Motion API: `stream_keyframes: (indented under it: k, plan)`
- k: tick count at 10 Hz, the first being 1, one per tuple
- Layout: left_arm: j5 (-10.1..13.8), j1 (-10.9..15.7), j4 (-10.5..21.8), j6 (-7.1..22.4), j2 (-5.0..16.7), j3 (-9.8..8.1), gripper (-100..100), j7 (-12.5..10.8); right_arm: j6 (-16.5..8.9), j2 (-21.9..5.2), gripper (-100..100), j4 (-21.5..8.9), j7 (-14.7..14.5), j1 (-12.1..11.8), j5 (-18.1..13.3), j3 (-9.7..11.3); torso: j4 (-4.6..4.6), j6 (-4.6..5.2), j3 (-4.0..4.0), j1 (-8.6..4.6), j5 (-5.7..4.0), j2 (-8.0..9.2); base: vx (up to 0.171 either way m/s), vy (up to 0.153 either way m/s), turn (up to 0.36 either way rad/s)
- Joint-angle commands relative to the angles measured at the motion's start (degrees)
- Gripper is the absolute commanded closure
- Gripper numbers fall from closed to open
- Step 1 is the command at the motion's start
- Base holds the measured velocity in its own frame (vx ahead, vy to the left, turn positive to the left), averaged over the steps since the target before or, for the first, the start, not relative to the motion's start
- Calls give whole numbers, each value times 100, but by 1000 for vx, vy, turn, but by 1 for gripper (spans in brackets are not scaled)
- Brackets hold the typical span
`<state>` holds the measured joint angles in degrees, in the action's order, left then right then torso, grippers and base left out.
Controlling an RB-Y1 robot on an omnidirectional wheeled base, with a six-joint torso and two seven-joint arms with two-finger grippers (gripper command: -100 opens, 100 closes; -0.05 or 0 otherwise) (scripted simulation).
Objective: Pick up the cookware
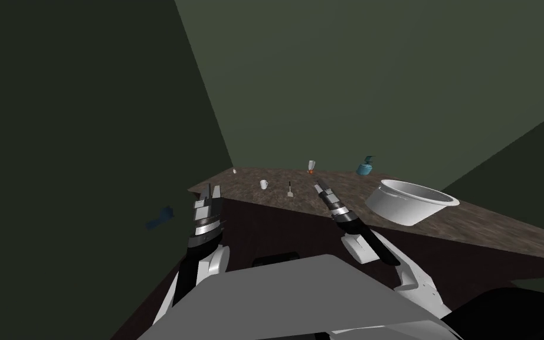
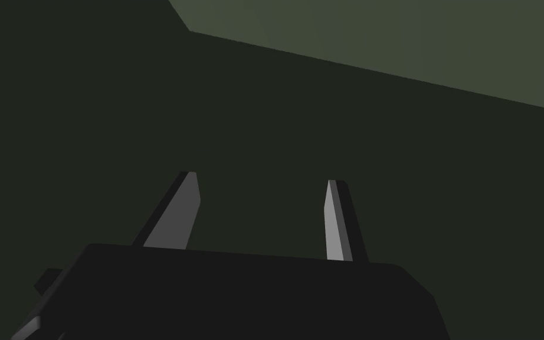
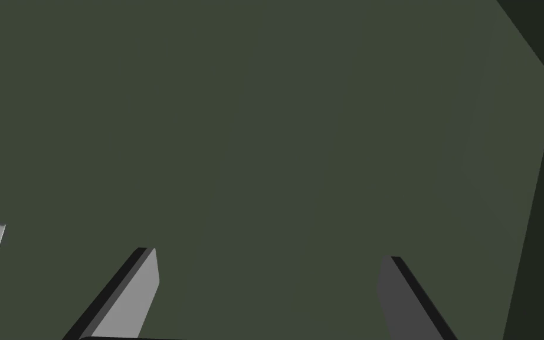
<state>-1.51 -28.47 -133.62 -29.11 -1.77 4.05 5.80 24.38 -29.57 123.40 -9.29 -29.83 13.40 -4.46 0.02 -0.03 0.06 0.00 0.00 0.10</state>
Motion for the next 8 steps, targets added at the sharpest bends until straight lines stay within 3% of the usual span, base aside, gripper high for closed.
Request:
stream_keyframes:
  k: [1, 4, 5, 6, 7, 8]
  plan:
    - [0, 0, 0, 0, 0, 0, 0, 0, -87, -277, -100, -74, -6, -10, 102, -1, 0, 0, 0, 0, 0, 0, -26, 4, 114]
    - [0, -1, 0, 0, 0, -1, 0, 0, -445, -763, -100, -313, -24, -78, 546, 3, -1, 6, -2, -2, 0, -4, -24, 10, 191]
    - [0, 0, 0, 0, 0, 0, 0, 0, -445, -950, -100, -313, -24, -78, 546, 3, -1, 1, -3, -1, 0, -5, -21, 5, 121]
    - [0, -1, 0, 0, 0, -1, 0, 0, -635, -1127, -100, -438, -32, -118, 781, 14, -1, 6, -2, -3, 0, -5, -28, 8, 248]
    - [0, 0, 0, 0, 0, 0, 0, 0, -635, -1305, -100, -438, -32, -118, 781, 14, -1, 2, -2, -2, -1, -3, -19, 3, 150]
    - [0, -1, 0, 0, 0, -1, 0, 0, -831, -1483, -100, -567, -42, -162, 1025, 30, -1, 6, -3, -4, -1, -5, -18, 5, 218]
